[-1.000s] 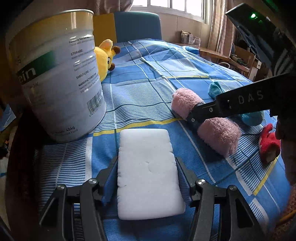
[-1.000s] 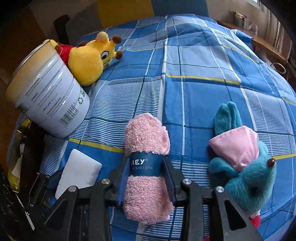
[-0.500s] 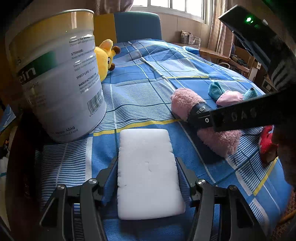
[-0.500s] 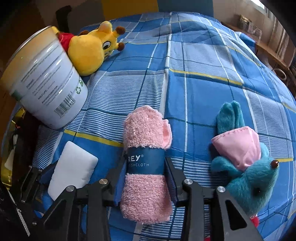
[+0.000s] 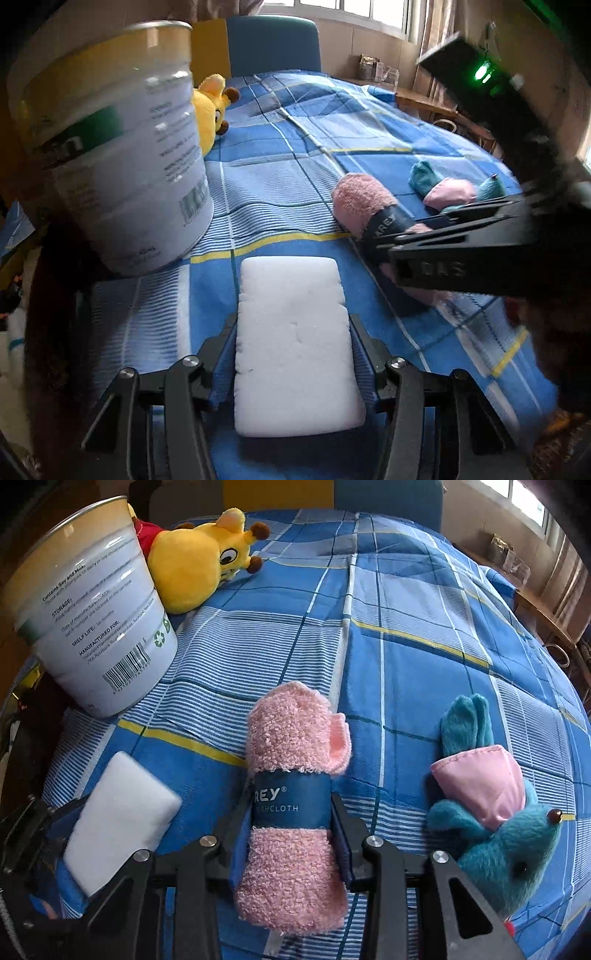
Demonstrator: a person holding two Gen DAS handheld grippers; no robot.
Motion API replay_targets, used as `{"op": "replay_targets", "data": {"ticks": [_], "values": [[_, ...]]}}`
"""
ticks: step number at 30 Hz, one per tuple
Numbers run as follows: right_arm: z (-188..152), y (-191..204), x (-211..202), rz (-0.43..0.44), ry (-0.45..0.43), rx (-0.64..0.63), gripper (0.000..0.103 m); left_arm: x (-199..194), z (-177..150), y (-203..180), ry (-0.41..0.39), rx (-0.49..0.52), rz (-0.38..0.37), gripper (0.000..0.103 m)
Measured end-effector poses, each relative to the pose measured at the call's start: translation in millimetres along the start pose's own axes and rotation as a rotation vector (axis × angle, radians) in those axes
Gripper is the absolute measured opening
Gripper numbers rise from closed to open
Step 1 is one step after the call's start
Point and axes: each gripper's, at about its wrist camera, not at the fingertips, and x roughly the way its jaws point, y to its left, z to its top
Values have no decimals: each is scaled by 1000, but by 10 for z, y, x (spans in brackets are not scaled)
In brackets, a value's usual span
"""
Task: Organize soft objects
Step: 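Lift the white sponge with the left gripper while the right gripper lifts the pink towel, then carry the white sponge into the gold tray and open the left gripper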
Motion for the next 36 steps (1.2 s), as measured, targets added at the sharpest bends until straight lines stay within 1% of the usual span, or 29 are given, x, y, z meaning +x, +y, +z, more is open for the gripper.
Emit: {"op": "replay_targets", "data": {"ticks": [4,9,10,13,15,17,19,20,23,26,28,29,33,35,36], "values": [[20,3,-8,-7,-4,-8,38,-319,-24,93,-23,-26,-30,55],[0,7,-43,-12,-12,-23,38,-822,-64,411,-64,-116,-64,56],[-8,16,-53,-16,-14,-28,38,-970,-83,529,-86,-137,-57,56],[-2,24,-57,-23,-16,-35,38,-1254,-124,848,-117,-205,-27,56],[-4,27,-67,-27,-18,-39,38,-1478,-170,1150,-146,-251,25,56],[-7,40,-73,-32,-20,-41,38,-1609,-242,1426,-147,-289,81,57],[-12,49,-74,-36,-22,-42,38,-1664,-313,1748,-128,-359,116,57],[-14,52,-76,-38,-23,-42,38,-1686,-390,1986,-109,-419,146,57],[-19,51,-82,-40,-24,-43,38,-1712,-576,2448,-64,-520,233,57],[-22,54,-88,-41,-24,-42,38,-1673,-682,2844,-6,-577,279,57],[-23,58,-91,-44,-25,-43,38,-1606,-697,3052,28,-605,275,57],[-23,57,-93,-45,-26,-43,38,-1549,-688,3170,42,-618,287,57],[-30,61,-98,-51,-30,-42,38,-1277,-578,3428,82,-607,332,58],[-33,61,-101,-54,-31,-42,38,-1168,-513,3556,93,-610,323,59],[-35,60,-103,-54,-32,-40,38,-1148,-470,3580,91,-614,337,59]]}}
